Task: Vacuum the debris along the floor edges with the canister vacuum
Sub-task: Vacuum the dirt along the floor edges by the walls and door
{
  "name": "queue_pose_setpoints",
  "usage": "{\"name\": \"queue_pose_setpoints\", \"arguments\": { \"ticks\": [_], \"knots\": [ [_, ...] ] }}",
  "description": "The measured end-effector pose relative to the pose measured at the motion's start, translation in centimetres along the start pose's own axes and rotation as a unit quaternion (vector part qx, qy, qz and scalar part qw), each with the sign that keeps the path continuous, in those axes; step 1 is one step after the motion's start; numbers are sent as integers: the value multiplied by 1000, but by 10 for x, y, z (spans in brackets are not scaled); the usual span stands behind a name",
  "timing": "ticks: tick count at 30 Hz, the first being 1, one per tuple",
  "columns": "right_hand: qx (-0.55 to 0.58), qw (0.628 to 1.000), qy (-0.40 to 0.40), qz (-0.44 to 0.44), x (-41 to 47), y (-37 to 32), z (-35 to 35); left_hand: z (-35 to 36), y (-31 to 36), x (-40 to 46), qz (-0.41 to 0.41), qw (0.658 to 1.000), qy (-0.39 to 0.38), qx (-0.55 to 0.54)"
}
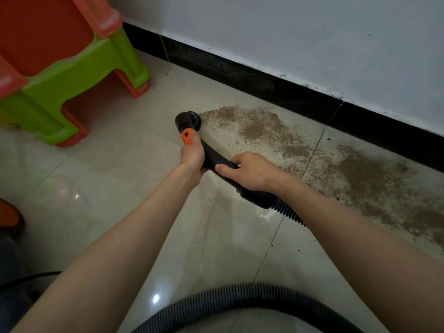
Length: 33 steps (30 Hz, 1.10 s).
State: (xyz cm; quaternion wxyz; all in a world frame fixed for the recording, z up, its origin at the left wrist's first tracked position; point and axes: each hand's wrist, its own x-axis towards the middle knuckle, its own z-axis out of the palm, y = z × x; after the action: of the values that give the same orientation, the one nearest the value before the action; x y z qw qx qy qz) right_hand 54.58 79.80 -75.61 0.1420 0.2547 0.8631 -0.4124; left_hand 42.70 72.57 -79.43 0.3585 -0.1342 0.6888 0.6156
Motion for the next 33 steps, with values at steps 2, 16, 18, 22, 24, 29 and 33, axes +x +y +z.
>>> {"name": "queue_pose_setpoints", "arguments": {
  "ticks": [2,16,18,22,24,29,33],
  "knots": [
    [7,1000,12,3,4,6,-4,10,2,6,3,1000,-7,7],
    [54,995,77,45,-1,56,-31,82,0,15,18,994,-67,89],
    [66,993,84,56,-5,63,-37,95,0,11,22,991,-85,98],
    [79,988,105,77,-16,78,-45,118,-5,5,27,986,-112,119],
    [84,986,116,85,-20,86,-48,129,-9,1,26,984,-127,123],
    [64,984,133,99,-24,98,-54,146,-12,-4,32,981,-142,129],
    [55,985,128,98,-20,98,-53,144,-13,-1,39,983,-130,125]
  ]
}}
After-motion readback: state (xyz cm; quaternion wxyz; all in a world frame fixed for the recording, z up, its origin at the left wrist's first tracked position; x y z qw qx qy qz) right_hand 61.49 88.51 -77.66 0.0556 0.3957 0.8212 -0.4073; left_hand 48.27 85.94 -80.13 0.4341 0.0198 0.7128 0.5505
